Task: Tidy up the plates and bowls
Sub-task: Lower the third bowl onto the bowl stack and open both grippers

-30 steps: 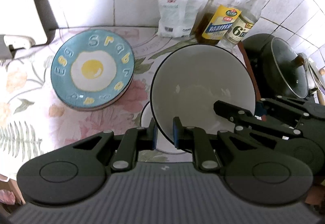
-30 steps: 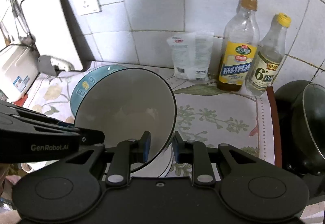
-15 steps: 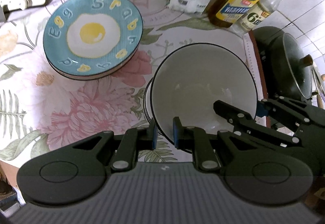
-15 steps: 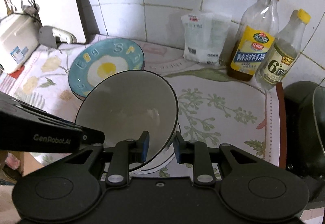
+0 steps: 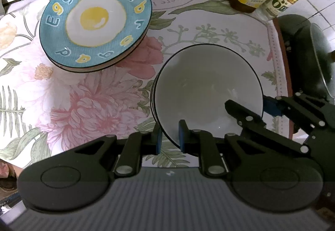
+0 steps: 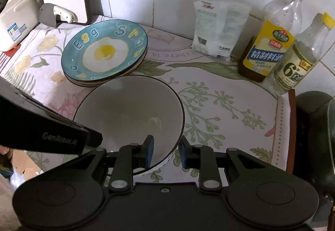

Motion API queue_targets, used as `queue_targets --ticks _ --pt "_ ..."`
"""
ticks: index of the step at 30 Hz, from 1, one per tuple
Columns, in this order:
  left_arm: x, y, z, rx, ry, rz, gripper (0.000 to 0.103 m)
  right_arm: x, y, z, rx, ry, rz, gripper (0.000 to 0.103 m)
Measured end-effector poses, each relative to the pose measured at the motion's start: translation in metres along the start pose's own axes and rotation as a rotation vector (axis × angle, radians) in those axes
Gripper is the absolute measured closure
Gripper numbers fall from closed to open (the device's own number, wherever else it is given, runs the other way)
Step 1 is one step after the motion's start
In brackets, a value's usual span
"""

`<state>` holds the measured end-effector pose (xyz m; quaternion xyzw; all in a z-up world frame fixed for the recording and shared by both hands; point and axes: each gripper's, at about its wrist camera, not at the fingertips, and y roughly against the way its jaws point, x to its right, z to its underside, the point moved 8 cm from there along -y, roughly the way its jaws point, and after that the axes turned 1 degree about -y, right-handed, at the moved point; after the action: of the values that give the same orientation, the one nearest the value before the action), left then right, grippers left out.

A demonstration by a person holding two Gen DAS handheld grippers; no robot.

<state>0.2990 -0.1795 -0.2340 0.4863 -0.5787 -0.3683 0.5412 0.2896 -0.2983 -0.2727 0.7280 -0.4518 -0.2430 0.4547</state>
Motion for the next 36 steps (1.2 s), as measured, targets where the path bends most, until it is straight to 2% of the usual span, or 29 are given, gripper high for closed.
queue_targets --ticks 4,11,16,18,22,26,28,33,36 --pt "-0.003 -0.005 -0.003 -0.018 0.025 -0.001 0.086 0.002 -0.003 0.0 0.007 0.02 -0.01 0.073" --pt "-0.004 -0.007 -0.002 0.026 0.021 -0.023 0.085 0.011 -0.008 0.002 0.021 -0.007 -0.04 0.073" --pt "-0.005 0.002 0.0 0.054 0.027 0.007 0.085 0.014 0.0 0.0 0.059 -0.073 -0.113 0.073" --pt "-0.005 0.01 0.001 0.071 0.024 0.023 0.084 0.013 0.008 0.0 0.09 -0.075 -0.118 0.072" --pt "-0.003 0.033 0.004 0.113 -0.009 0.078 0.083 0.007 0.027 0.002 0.148 -0.078 -0.102 0.065" --pt "-0.001 0.057 0.009 0.16 -0.074 0.091 0.083 -0.004 0.048 0.01 0.18 -0.125 -0.115 0.062" --pt "0.001 0.068 0.014 0.188 -0.116 0.103 0.081 -0.01 0.059 0.015 0.21 -0.137 -0.104 0.054" --pt "-0.004 0.085 0.025 0.264 -0.18 0.148 0.079 -0.03 0.085 0.027 0.274 -0.092 -0.072 0.043" --pt "-0.011 0.093 0.032 0.299 -0.185 0.176 0.071 -0.037 0.09 0.035 0.299 -0.1 -0.072 0.041"
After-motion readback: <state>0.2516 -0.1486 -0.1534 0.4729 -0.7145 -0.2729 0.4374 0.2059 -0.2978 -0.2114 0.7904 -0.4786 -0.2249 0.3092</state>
